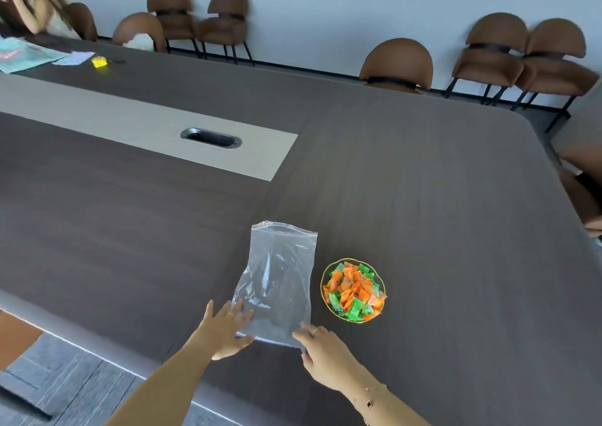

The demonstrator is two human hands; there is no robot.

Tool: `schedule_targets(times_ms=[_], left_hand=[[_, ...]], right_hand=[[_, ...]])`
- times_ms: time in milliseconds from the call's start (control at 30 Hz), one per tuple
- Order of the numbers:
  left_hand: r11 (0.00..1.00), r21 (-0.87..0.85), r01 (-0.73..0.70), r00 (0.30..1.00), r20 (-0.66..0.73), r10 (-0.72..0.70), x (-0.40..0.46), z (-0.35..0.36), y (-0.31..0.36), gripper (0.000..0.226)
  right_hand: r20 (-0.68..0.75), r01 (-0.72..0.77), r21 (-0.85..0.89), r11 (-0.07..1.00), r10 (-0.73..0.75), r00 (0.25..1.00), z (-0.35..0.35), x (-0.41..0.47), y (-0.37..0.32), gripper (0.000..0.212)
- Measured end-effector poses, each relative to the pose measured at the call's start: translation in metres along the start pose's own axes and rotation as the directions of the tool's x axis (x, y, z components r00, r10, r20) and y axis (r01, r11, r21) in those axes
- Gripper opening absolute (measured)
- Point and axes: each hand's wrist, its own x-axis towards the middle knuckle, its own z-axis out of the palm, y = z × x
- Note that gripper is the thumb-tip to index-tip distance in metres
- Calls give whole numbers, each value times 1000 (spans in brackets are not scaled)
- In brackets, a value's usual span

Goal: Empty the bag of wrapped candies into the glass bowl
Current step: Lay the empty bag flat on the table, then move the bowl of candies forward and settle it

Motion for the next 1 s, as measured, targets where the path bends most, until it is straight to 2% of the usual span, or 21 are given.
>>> schedule_targets(times_ms=[133, 267, 400, 533, 700, 867, 1000], left_hand=[[1000, -12, 13, 996, -84, -14, 1, -22, 3, 62], [989, -88, -116, 967, -236, 92, 12, -64, 24, 52], [956, -139, -260, 908, -372, 193, 31, -91, 71, 44], [939, -210, -274, 894, -415, 168, 53, -97, 119, 45], [950, -282, -135, 926, -376, 20, 80, -90, 142, 54], [935, -344, -90, 947, -320, -27, 96, -82, 150, 58], [854, -517, -56, 950, -291, -114, 106, -77, 158, 46]], right_hand=[[-132, -105, 148, 983, 124, 983, -35, -23, 40, 38], [-188, -280, 83, 956, 291, 938, -62, -43, 101, 32], [-198, -438, 129, 890, 456, 868, -68, -50, 144, 32], [-141, -518, 228, 824, 555, 820, -59, -44, 157, 32], [-67, -540, 325, 777, 588, 806, -47, -29, 160, 34], [-12, -547, 409, 731, 603, 797, -39, -14, 161, 37], [33, -563, 560, 608, 663, 748, -35, -1, 161, 33]])
